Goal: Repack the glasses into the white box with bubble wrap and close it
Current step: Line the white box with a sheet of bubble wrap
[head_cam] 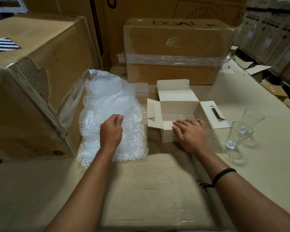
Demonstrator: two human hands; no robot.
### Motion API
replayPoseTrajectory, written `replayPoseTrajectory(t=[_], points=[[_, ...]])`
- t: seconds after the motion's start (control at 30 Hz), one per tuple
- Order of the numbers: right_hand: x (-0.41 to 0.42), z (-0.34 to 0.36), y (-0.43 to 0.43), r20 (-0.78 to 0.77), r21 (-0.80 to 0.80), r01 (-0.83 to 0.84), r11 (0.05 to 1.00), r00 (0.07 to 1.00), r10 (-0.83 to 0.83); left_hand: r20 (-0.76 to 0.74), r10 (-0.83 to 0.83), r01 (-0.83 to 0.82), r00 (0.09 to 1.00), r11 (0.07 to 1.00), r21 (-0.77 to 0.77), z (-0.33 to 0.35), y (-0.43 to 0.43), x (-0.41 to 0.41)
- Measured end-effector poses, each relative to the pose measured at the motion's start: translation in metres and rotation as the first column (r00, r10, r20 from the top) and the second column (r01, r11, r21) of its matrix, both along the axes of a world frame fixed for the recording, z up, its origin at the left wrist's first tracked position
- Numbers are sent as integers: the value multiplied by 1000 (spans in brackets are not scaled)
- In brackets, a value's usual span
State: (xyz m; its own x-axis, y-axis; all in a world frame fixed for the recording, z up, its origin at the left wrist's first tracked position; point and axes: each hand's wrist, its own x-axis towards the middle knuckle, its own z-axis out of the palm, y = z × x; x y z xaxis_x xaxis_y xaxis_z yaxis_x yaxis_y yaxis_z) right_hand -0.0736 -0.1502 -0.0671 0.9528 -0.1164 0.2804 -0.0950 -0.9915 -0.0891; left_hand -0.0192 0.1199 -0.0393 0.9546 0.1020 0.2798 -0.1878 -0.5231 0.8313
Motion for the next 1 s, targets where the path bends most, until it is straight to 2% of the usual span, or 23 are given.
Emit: replayPoseTrajectory(t=[0.17, 0.23, 0.3, 0.33, 0.37, 0.4, 0.43, 0.47, 0.53, 0.6, 0.67, 0.73, 0.8, 0.83, 0.87, 0.93, 1.0], points=[[6, 0, -6, -42, 62, -64, 996, 997, 67, -4, -143, 143, 990, 990, 4, -22, -23, -62], [6, 10, -11, -5, 256, -118, 959, 992, 123, -53, -146, 146, 988, 989, -3, -32, -33, -84], [-4, 19, -11, 228, 460, -211, 863, 967, 115, -83, -141, 140, 987, 990, -16, -38, -41, -102], [-13, 23, -7, 370, 480, -235, 845, 928, 48, -84, -143, 141, 986, 990, -28, -39, -45, -109], [-24, 27, -1, 433, 525, -221, 822, 901, -34, -86, -146, 142, 986, 989, -44, -40, -48, -113], [-36, 30, 6, 397, 615, -186, 767, 913, -97, -93, -150, 145, 984, 987, -66, -41, -50, -116], [-46, 35, 16, 271, 714, -121, 689, 956, -113, -106, -159, 150, 982, 985, -91, -41, -53, -117], [-54, 36, 23, 94, 783, -30, 621, 993, -70, -126, -176, 163, 976, 980, -111, -43, -55, -118], [-61, 29, 32, -188, 857, 129, 500, 980, 69, -162, -235, 215, 958, 967, -136, -42, -59, -117], [-63, 22, 32, -266, 902, 214, 374, 959, 94, -183, -285, 254, 941, 951, -173, -41, -60, -115], [-67, 23, 26, -280, 927, 254, 277, 958, 59, -159, -252, 220, 955, 956, -195, -37, -57, -112], [-72, 26, 14, -273, 946, 265, 185, 962, 19, -43, -193, 190, 980, 979, -73, -37, -51, -105], [-78, 28, -2, -281, 950, 280, 141, 960, -13, 41, -214, 197, 976, 947, 255, -41, -47, -94], [-81, 29, -12, -287, 947, 287, 147, 958, -17, 6, -236, 212, 972, 886, 413, -43, -46, -89], [-84, 28, -23, -299, 940, 297, 170, 954, -17, -68, -247, 245, 967, 815, 526, -43, -47, -86], [-86, 27, -44, -331, 909, 324, 263, 943, -15, -176, -247, 302, 953, 715, 630, -42, -51, -87], [-86, 29, -59, -362, 867, 341, 364, 932, -11, -113, -269, 276, 957, 711, 647, -41, -57, -93]])
